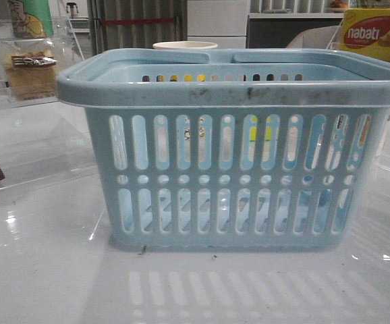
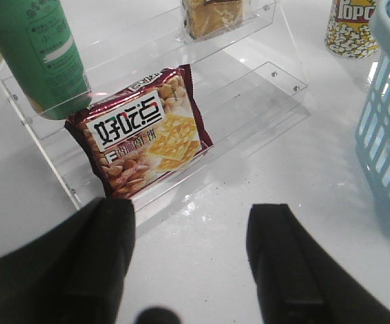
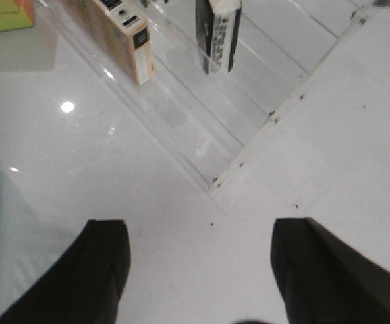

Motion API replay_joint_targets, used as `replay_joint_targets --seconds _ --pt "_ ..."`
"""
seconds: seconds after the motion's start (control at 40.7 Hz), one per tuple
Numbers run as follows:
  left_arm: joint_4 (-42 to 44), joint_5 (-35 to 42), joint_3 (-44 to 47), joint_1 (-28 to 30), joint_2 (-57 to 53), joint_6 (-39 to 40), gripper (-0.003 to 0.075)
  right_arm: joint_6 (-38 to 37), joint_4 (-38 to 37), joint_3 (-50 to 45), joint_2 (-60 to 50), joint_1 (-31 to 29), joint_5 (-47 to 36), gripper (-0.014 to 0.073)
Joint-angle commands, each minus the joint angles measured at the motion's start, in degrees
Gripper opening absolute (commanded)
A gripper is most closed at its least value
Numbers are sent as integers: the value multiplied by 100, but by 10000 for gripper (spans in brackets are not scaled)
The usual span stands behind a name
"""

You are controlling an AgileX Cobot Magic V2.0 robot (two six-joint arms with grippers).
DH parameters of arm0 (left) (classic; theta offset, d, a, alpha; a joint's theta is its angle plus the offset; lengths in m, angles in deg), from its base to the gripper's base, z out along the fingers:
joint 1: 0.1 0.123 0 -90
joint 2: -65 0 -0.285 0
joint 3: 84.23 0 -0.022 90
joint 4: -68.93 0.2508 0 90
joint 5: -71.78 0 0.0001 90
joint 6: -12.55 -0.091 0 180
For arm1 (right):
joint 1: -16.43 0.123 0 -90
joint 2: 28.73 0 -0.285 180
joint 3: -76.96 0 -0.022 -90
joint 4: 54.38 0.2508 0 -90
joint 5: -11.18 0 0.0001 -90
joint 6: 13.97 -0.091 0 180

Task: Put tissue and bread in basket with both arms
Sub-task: 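Reach the right gripper to the black tissue pack on the acrylic shelf and grasp it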

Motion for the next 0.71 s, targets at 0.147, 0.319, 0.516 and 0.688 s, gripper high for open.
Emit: replay_joint_targets --seconds 0.147,0.319,0.516,0.688 --pt "-7 496 -178 -8 55 40 445 14 -73 1344 1341 -100 -376 551" --pt "-7 496 -178 -8 55 40 445 14 -73 1958 2117 -100 -480 551" --pt "-7 496 -178 -8 55 40 445 19 -73 2434 2722 -100 -894 548" --pt "-7 496 -178 -8 55 40 445 19 -73 2567 3048 -100 -1423 463"
